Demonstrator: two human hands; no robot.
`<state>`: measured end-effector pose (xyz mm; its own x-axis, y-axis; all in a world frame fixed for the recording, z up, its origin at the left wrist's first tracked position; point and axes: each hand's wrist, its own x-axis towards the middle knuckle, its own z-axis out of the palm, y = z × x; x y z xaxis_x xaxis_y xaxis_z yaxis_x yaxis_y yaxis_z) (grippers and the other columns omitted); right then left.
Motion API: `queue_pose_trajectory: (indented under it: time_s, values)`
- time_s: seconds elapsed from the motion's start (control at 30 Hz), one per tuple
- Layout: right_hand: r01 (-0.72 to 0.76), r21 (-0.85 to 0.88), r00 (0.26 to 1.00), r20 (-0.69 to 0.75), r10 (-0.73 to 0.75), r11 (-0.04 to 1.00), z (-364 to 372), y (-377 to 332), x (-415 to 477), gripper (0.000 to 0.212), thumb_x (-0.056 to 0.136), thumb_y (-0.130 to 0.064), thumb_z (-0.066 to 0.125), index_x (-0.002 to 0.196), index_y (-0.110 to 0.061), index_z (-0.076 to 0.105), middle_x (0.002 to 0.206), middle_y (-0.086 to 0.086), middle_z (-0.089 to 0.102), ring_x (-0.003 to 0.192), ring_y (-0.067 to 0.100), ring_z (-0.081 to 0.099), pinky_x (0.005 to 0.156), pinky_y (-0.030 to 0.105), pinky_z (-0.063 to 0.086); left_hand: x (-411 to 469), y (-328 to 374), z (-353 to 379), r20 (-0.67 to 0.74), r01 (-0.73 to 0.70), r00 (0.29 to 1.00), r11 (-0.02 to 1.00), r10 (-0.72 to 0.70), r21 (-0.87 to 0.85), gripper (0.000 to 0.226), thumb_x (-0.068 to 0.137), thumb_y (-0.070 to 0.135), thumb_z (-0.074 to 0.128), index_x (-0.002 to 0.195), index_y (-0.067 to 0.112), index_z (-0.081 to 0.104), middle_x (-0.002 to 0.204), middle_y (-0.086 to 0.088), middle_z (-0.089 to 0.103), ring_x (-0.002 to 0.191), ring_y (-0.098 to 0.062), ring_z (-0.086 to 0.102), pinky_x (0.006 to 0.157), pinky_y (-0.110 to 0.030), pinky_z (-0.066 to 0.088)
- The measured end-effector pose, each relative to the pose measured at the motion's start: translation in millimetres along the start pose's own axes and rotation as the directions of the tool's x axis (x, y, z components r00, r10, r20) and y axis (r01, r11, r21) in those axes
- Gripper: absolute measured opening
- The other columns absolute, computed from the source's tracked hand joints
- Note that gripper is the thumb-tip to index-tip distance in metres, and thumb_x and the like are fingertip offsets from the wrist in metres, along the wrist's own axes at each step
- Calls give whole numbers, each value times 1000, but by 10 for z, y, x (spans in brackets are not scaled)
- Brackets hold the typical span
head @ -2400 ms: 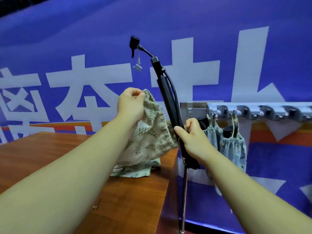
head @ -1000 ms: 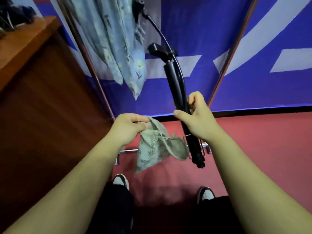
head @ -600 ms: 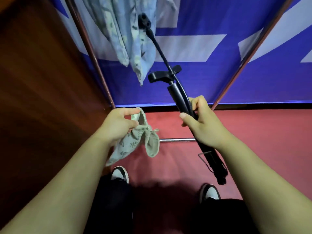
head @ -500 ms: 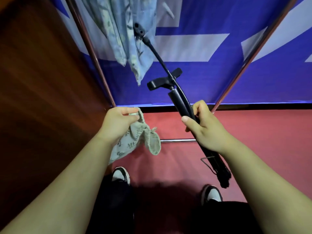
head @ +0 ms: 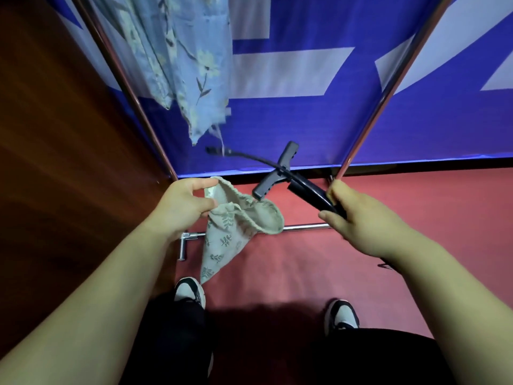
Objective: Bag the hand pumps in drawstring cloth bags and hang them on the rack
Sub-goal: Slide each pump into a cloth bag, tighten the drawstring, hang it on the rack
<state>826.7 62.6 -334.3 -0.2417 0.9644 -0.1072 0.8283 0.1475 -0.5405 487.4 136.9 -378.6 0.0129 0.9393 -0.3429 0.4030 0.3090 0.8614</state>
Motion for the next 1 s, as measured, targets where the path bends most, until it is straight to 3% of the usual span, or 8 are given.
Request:
queue_pose_trajectory:
  time_s: [0.1, 0.27, 0.43, 0.6, 0.77, 0.83, 0.9, 1.0]
  values:
    - [-10, -165, 998, 66, 21, 986, 25, 40, -15, 29, 95, -36, 59, 89, -26, 33, 83, -7, 50, 73, 27, 50, 62, 42, 45, 22, -31, 17, -60, 42, 997, 999, -40, 25, 53, 84, -6, 72, 131, 17, 67, 49, 9, 53, 46, -9, 45, 50, -18, 40]
    - [11, -203, 994, 112, 12, 979, 75, 70, -34, 30, 95, -34, 59, 89, -30, 29, 86, -9, 45, 78, 30, 51, 67, 45, 49, 37, -77, 25, -121, 84, 989, 996, -83, -4, 65, 76, 1, 77, 138, 11, 62, 79, -8, 67, 56, -11, 52, 63, -23, 45]
    - [53, -286, 998, 43, -43, 957, 40, 57, -13, 34, 92, -31, 61, 88, -32, 27, 88, -11, 42, 75, 29, 45, 65, 40, 43, 40, -107, 30, -131, 83, 989, 994, -74, 65, 60, 83, -5, 71, 140, 13, 60, 65, 0, 53, 51, -11, 45, 49, -17, 38]
    - [149, -334, 987, -2, -159, 931, -12, 79, 5, 45, 85, -24, 68, 84, -33, 24, 79, -10, 44, 70, 25, 41, 62, 41, 42, 34, -74, -55, -60, 39, 998, 996, -34, 82, 66, 81, -3, 75, 143, 13, 58, 120, -8, 72, 107, -23, 72, 99, -38, 56]
    - [170, -372, 983, -3, -184, 913, 31, 60, 22, 40, 86, -25, 66, 86, -33, 26, 84, -7, 52, 76, 29, 54, 63, 38, 39, -13, -16, -34, 37, -15, 999, 983, 8, 184, 65, 85, -6, 73, 145, 13, 56, 132, -30, 62, 121, -46, 61, 105, -50, 48]
    - [175, -396, 982, 4, -189, 901, 73, 39, 40, 39, 86, -25, 65, 87, -32, 27, 86, -6, 54, 77, 30, 55, 64, 39, 41, -51, 41, 8, 81, -32, 997, 976, 15, 213, 63, 87, -6, 71, 145, 15, 57, 98, -21, 76, 88, -43, 70, 80, -43, 58]
    - [166, -428, 983, 4, -182, 888, 128, 10, 58, 36, 87, -26, 63, 88, -32, 27, 88, -5, 55, 79, 29, 56, 65, 38, 38, -53, 83, 26, 119, -40, 993, 973, 13, 229, 63, 87, -4, 71, 143, 22, 59, 48, 6, 56, 43, -17, 44, 44, -24, 39]
    - [163, -478, 981, -13, -192, 863, 208, -19, 87, 24, 89, -26, 60, 92, -31, 37, 92, -6, 56, 80, 29, 56, 66, 37, 33, -60, 139, 75, 141, -75, 989, 970, 43, 232, 58, 87, -3, 73, 135, 27, 63, 48, 13, 36, 37, -5, 34, 43, -15, 29]
